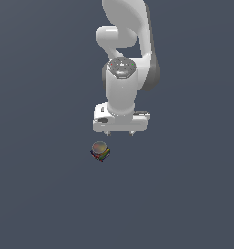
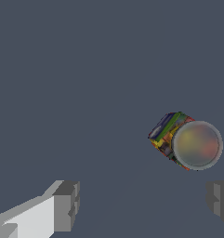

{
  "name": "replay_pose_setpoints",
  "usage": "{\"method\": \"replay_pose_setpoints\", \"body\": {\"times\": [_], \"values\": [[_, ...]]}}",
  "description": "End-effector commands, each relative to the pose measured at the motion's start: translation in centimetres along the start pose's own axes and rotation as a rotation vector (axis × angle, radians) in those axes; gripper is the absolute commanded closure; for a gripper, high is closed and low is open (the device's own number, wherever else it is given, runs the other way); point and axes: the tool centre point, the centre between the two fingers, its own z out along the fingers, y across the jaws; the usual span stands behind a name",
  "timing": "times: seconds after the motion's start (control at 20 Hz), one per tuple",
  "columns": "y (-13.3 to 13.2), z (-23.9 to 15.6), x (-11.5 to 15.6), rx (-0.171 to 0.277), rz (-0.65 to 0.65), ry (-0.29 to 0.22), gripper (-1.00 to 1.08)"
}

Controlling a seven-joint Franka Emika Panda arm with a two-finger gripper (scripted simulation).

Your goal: Pick up the object and move it to a goal position.

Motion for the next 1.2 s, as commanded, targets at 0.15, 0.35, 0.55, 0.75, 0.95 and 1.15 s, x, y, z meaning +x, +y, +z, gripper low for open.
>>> {"method": "replay_pose_setpoints", "body": {"times": [0.15, 0.35, 0.55, 0.75, 0.95, 1.15], "values": [[-0.5, -0.5, 0.3, 0.004, -0.005, 0.010, -0.92], [-2.2, -2.2, 1.1, 0.020, -0.021, 0.045, -0.92], [-2.8, -2.7, 1.4, 0.025, -0.026, 0.056, -0.92], [-2.6, -2.6, 1.4, 0.024, -0.021, 0.053, -0.92], [-2.1, -2.2, 1.4, 0.025, 0.013, 0.050, -0.92], [-1.0, -1.3, 1.5, 0.025, 0.078, 0.045, -0.92]]}}
